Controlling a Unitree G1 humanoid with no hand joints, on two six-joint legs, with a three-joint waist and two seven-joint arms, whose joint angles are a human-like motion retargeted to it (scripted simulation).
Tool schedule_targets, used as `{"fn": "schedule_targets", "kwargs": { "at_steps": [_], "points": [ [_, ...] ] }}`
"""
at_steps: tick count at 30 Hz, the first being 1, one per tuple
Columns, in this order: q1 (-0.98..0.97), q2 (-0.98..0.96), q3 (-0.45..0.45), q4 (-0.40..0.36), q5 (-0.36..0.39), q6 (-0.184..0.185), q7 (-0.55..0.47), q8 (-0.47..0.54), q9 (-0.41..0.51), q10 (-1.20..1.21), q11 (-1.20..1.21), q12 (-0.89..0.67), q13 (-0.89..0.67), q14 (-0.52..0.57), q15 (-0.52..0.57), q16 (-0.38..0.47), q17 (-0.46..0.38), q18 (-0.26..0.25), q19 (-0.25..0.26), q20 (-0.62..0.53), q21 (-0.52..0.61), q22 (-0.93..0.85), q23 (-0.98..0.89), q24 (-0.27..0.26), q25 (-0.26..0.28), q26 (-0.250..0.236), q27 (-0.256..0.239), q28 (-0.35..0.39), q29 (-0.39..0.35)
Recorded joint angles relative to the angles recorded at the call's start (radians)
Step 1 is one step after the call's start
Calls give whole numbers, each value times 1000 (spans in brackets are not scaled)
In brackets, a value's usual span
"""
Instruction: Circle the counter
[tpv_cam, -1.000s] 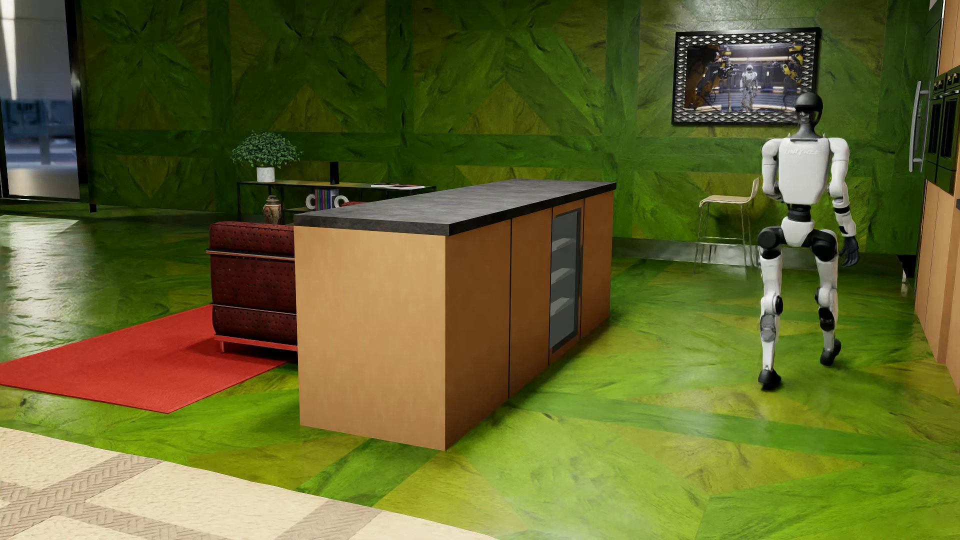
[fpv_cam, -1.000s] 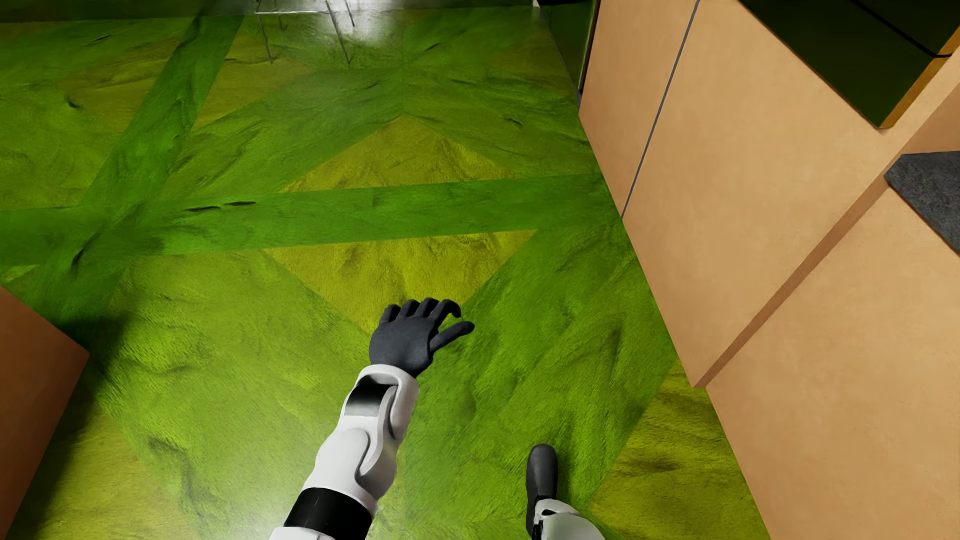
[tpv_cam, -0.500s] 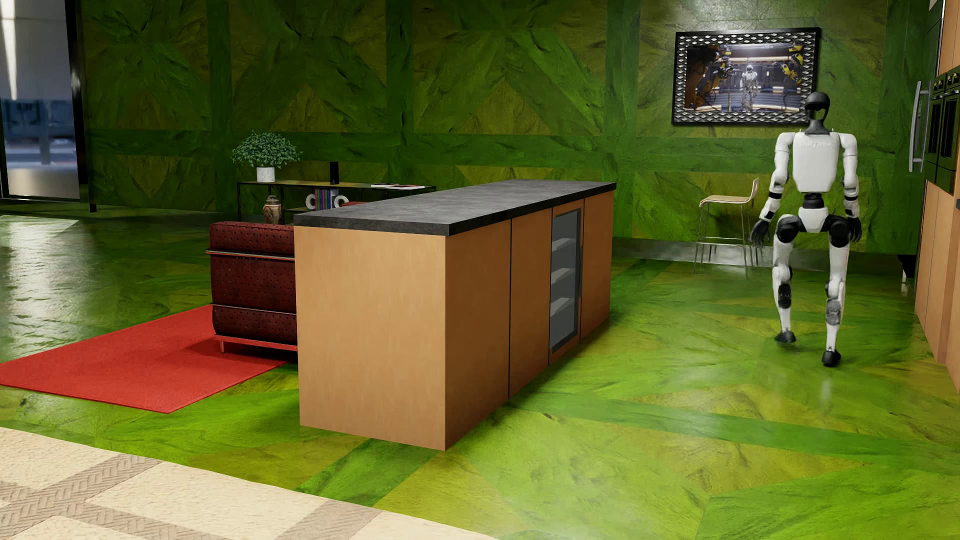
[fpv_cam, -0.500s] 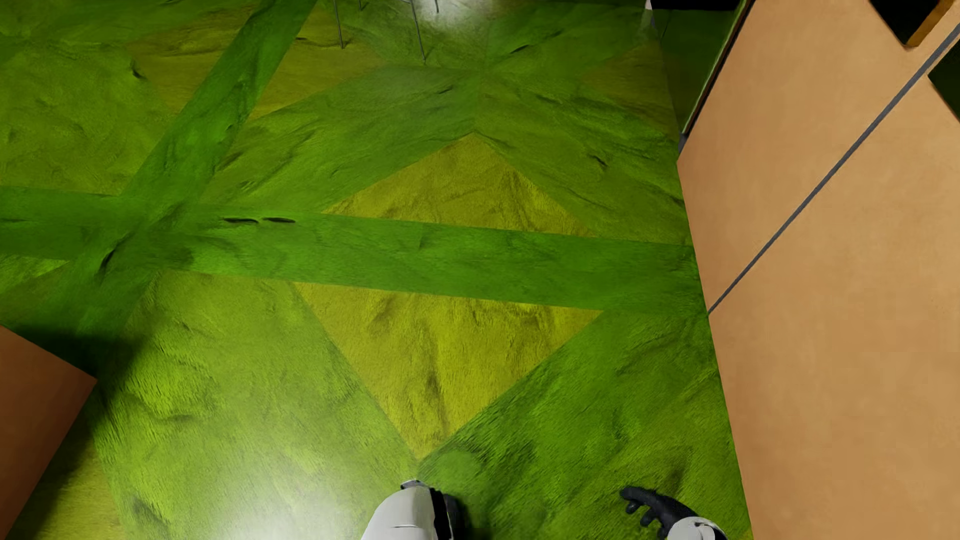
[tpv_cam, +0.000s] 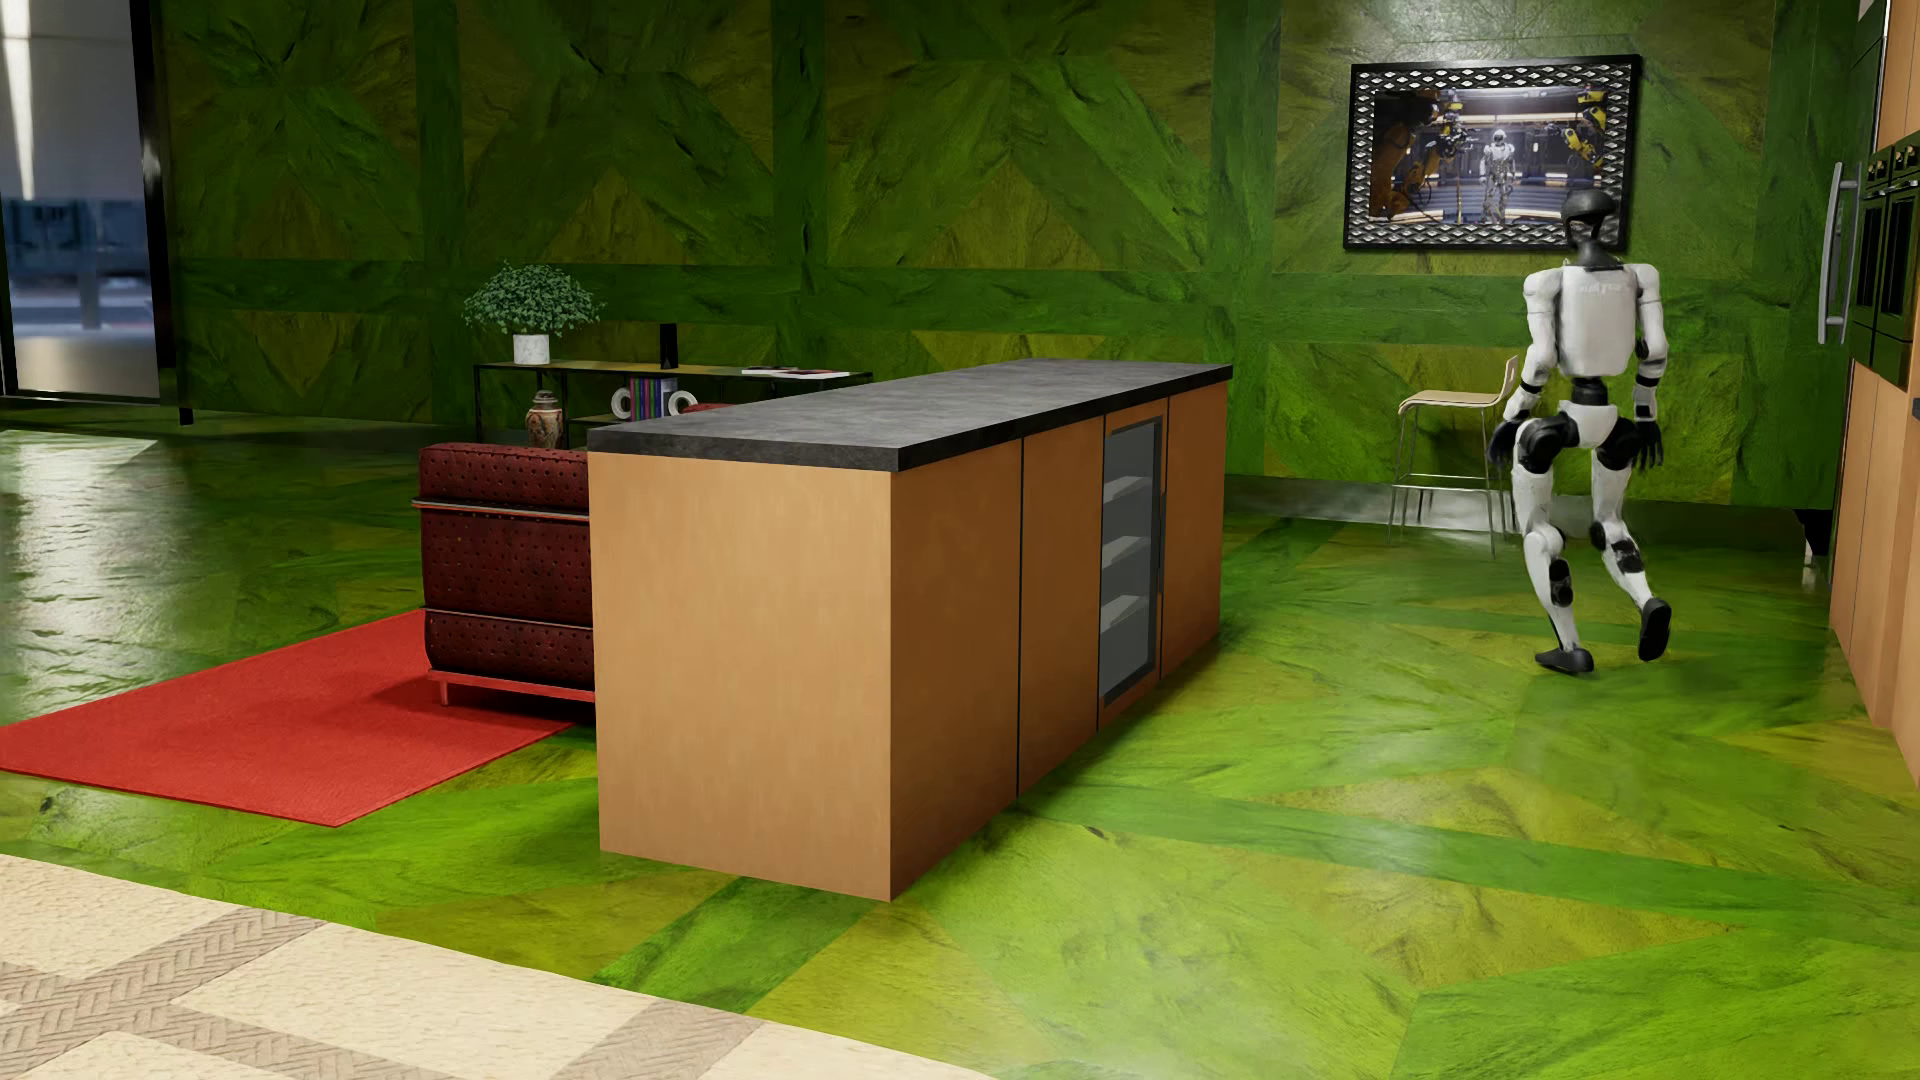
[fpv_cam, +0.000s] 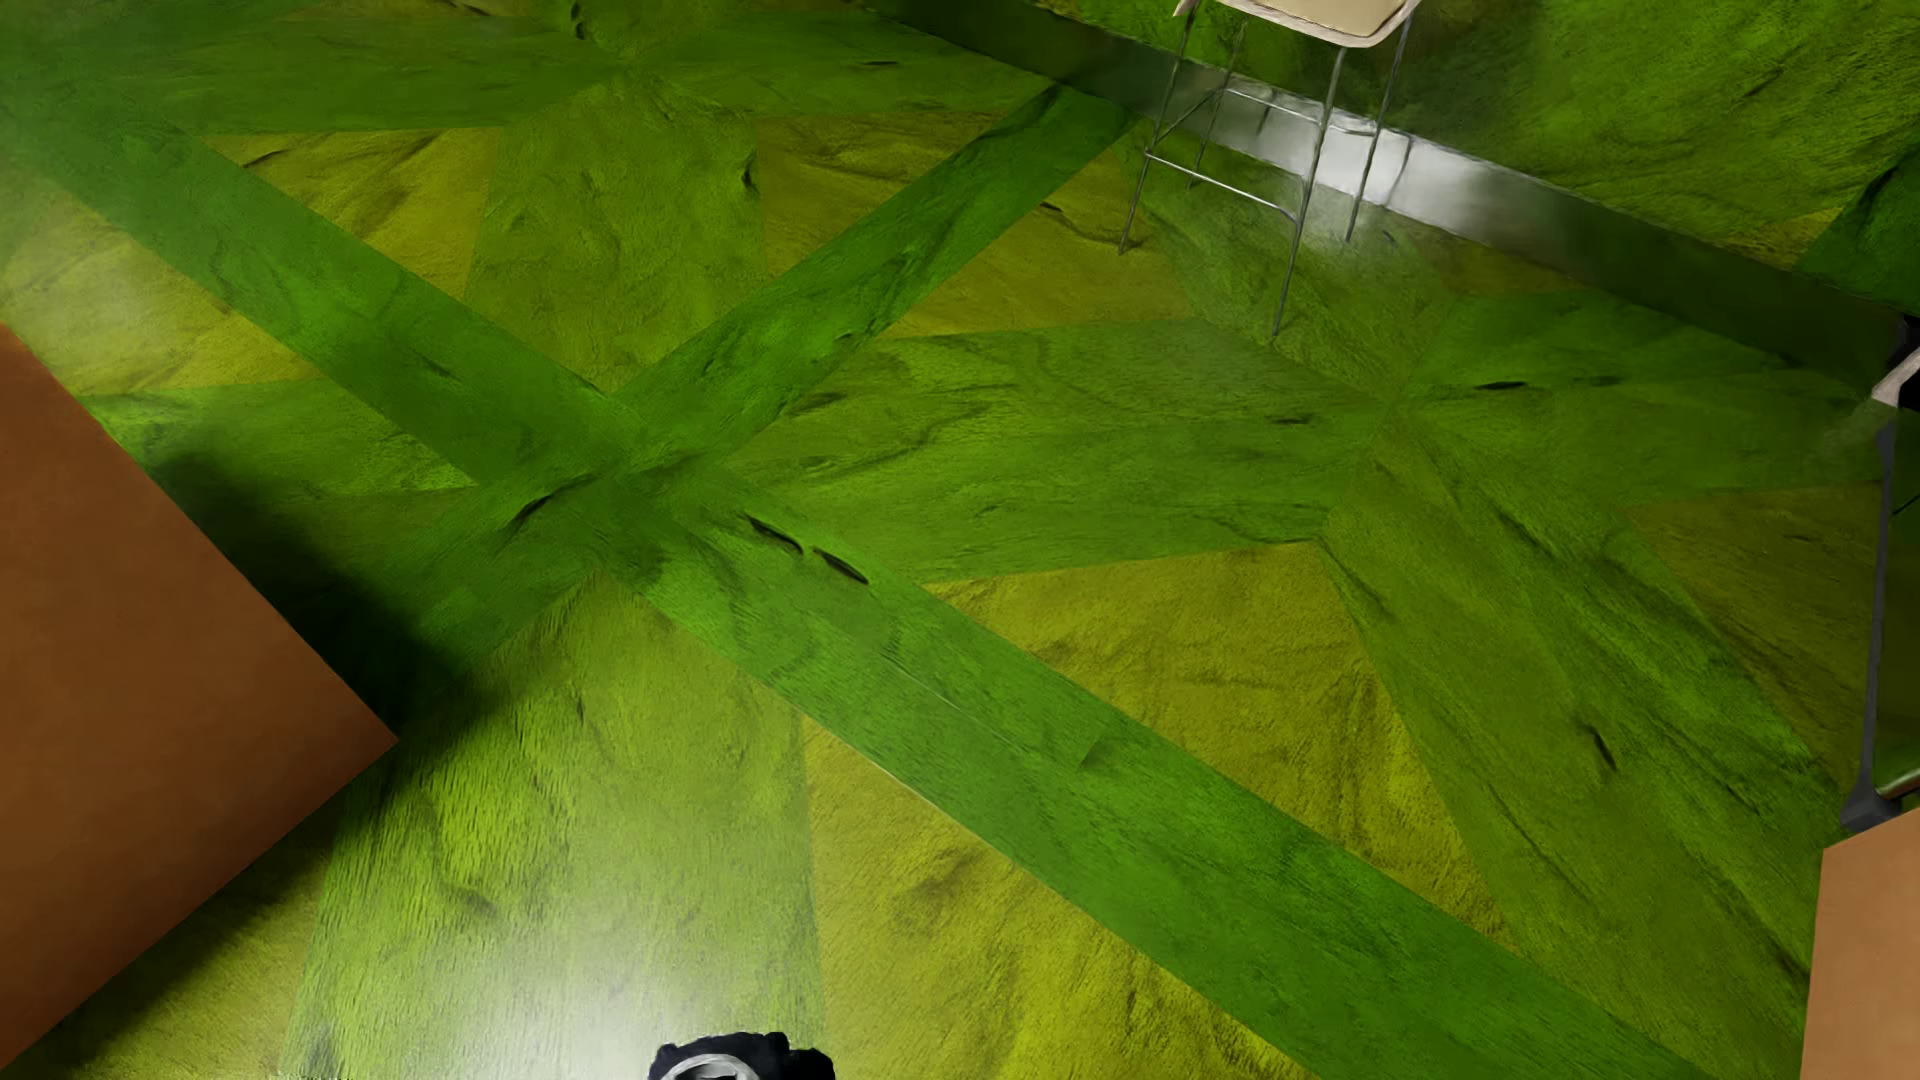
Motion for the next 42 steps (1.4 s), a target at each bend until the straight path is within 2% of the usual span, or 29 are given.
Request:
{"fn": "schedule_targets", "kwargs": {
  "at_steps": [1, 2, 3, 4, 6, 8, 9, 10, 12, 13, 14, 15, 16, 17, 18, 19, 20, 23, 25, 27, 29, 32, 33, 34, 36, 38, 39, 40, 42],
  "points": [
    [48, -62, -17, -35, -16, -5, -67, 22, -2, -13, -35, -60, 15, -17, -9, 33, 9, -4, -17, -135, 0, -64, -13, 161, -1, -83, -2, -5, -5],
    [94, -112, -32, -59, -34, -10, -139, 20, -4, -24, -115, -103, 29, -36, -24, 45, 16, -9, -38, -219, 4, -167, -33, 256, 2, -142, -13, 32, -9],
    [136, -148, -45, -77, -52, -14, -205, 8, -5, -27, -234, -125, 44, -59, -29, 36, 19, -14, -46, -254, 7, -278, -53, 249, 5, -183, -25, 91, -17],
    [173, -172, -53, -91, -62, -17, -264, -12, -5, -30, -402, -136, 57, -81, -31, 18, 20, -19, -47, -259, 8, -375, -73, 149, 13, -226, -36, 157, -26],
    [247, -173, -59, -103, -28, -22, -352, -22, -4, -59, -868, -138, 65, -117, 11, -12, 14, -29, -3, -231, 23, -500, -93, -226, 18, -294, -46, 190, -28],
    [326, -161, -53, -97, 41, -24, -399, 13, -3, -102, -1252, -125, 49, -137, -23, 14, -13, -36, 120, -221, 74, -583, -90, -517, -35, -290, -43, 160, -3],
    [364, -174, -48, -88, 59, -26, -405, -25, 0, -104, -1274, -107, 37, -142, -33, 43, -19, -43, 132, -211, 88, -613, -88, -566, -58, -269, -35, 178, 13],
    [400, -177, -47, -74, 79, -24, -407, -36, 2, -100, -1234, -82, 30, -142, 20, 70, -11, -53, 64, -197, 73, -613, -93, -572, -54, -234, -25, 190, 13],
    [464, -185, -56, -40, 97, -9, -400, -17, 5, -29, -1053, -42, 46, -79, 157, 102, 27, -51, 33, -162, -8, -506, -119, -496, 0, -120, 3, 216, -27],
    [469, -182, -61, -17, 86, 5, -391, -44, 7, 50, -952, -35, 71, -6, 110, 106, 51, -58, 27, -150, -57, -385, -137, -444, 39, -43, 9, 211, -54],
    [431, -173, -68, 10, 72, 21, -369, -76, 12, 190, -863, -38, 94, 80, 29, 90, 71, -107, 16, -111, -101, -225, -146, -420, 75, 45, 13, 207, -77],
    [351, -150, -78, 50, 65, 37, -327, -112, 15, 385, -816, -49, 105, 155, -29, 78, 86, -220, 21, -72, -130, -42, -134, -388, 94, 178, 21, 164, -92],
    [251, -115, -88, 111, 61, 54, -274, -149, 17, 578, -801, -62, 100, 251, -73, 104, 97, -316, 25, -44, -143, 156, -105, -286, 99, 235, 33, 89, -98],
    [147, -77, -92, 184, 63, 71, -224, -179, 19, 729, -801, -59, 79, 294, -111, 122, 83, -304, 23, -140, -141, 278, -70, -149, 79, 245, 47, -60, -85],
    [51, -37, -89, 243, 67, 88, -178, -200, 20, 831, -809, -35, 55, 240, -144, 165, 56, -259, 21, -247, -120, 305, -40, -22, 39, 120, 47, -163, -58],
    [-38, 4, -78, 288, 77, 103, -137, -215, 21, 890, -828, 14, 33, 206, -168, 211, 28, -246, 22, -262, -108, 252, -19, 30, 4, -18, 28, -157, -44],
    [-118, 48, -62, 310, 91, 115, -110, -226, 20, 906, -855, 83, 19, 205, -187, 227, 20, -244, 25, -149, -97, 188, -18, -36, -12, -74, 21, -116, -44],
    [-299, 172, -23, 313, 131, 136, -76, -243, 13, 687, -922, 295, -22, 168, -245, 114, 8, -254, 44, 290, -103, 14, -14, -395, -8, 7, -13, 19, -57],
    [-320, 239, -9, 341, 150, 141, 0, -244, 7, 310, -958, 369, -83, 168, -282, 31, -10, -238, 60, 393, -84, -60, -6, -507, -14, 71, -6, 178, -56],
    [-283, 301, 0, 352, 178, 144, 113, -233, 1, -162, -1003, 408, -169, 260, -309, -23, -29, -240, 77, 381, -39, -72, 34, -496, -37, 125, 5, 245, -48],
    [-342, 373, 4, 350, 208, 140, 90, -228, -1, -322, -1041, 411, -246, 155, -344, -30, -36, -384, 93, 304, 15, -45, 77, -413, -66, 140, 3, 162, -41],
    [-387, 509, 12, 385, 215, 124, 81, -234, -2, -155, -1083, 369, -246, 231, -372, 15, -27, -192, 128, 169, 47, -37, 21, -174, -63, 74, -35, 106, -67],
    [-366, 544, 18, 428, 207, 117, 154, -209, -6, -95, -1086, 378, -239, 257, -356, -9, -21, -125, 139, 204, 61, -84, -5, -162, -43, 78, -50, 147, -62],
    [-343, 578, 27, 454, 193, 106, 194, -184, -9, -50, -1067, 387, -222, 328, -319, -47, -20, -66, 135, 264, 74, -136, -35, -195, -14, 94, -66, 190, -56],
    [-320, 582, 37, 436, 130, 64, 204, -167, -9, 82, -932, 339, -142, 224, -210, -110, -26, -66, 105, 370, 66, -160, -112, -357, 38, 110, -64, 233, -52],
    [-264, 481, 33, 355, 18, 17, 204, -209, -7, 87, -646, 210, -43, 157, -31, -76, -12, -74, 36, 363, 29, -41, -163, -404, 53, 139, -21, 148, -55],
    [-224, 410, 25, 301, -34, -3, 191, -215, -6, 55, -502, 132, 0, 143, 71, -26, -4, -78, -5, 294, 21, 44, -171, -324, 48, 151, -7, 98, -36],
    [-185, 325, 15, 254, -23, -21, 172, -165, -5, 20, -404, 46, 27, 133, 107, 28, 5, -83, 20, 173, 19, 116, -159, -181, 40, 121, 4, 19, -23],
    [-114, 178, 2, 183, 30, -39, 127, -88, -10, -47, -364, -106, 65, 114, -85, 101, 4, -91, 34, -16, 16, 134, -132, 86, 3, -10, 12, -21, 14]
  ]
}}
